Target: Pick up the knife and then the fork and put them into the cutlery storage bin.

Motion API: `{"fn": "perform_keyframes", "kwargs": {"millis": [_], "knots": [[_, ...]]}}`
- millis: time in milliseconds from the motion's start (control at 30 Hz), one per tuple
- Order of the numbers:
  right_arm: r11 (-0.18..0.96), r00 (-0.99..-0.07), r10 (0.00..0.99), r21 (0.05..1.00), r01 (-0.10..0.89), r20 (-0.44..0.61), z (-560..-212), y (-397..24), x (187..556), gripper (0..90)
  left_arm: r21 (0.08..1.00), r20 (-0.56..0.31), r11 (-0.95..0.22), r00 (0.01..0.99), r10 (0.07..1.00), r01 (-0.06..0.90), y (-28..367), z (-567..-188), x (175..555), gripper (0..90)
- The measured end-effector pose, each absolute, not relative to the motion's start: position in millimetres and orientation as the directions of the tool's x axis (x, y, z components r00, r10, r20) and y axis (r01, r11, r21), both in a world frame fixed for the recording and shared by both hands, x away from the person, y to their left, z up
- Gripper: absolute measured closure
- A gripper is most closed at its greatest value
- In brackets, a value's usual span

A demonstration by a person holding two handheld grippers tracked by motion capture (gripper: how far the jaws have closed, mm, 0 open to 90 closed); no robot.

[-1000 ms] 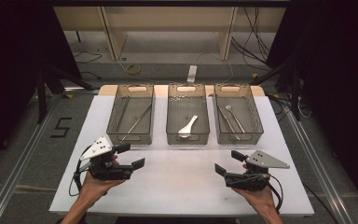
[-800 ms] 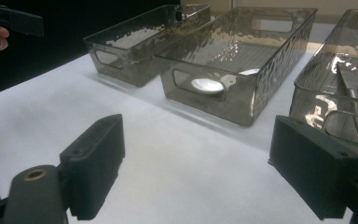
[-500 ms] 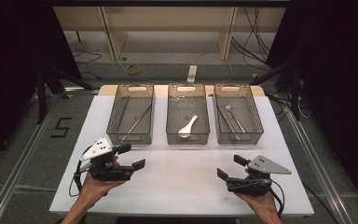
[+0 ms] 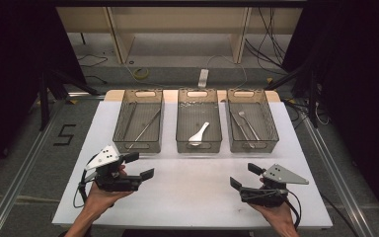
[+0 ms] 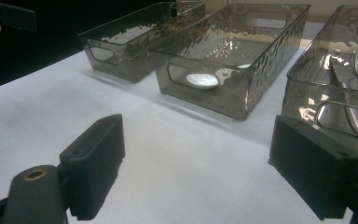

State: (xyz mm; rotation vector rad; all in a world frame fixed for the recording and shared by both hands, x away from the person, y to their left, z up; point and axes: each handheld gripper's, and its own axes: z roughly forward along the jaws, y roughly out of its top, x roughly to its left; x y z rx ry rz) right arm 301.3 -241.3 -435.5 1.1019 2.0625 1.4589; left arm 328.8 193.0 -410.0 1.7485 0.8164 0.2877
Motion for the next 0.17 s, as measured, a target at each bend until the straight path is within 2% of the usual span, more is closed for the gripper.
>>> {"fn": "perform_keyframes", "kwargs": {"millis": [167], "knots": [[0.154,-0.616,0.778,0.914,0.376,0.123,-435.4,-241.5,301.7,18.8,0.917,-0.207,-0.131,0.73,0.651,0.377,193.0,-410.1,328.9,15.6]]}}
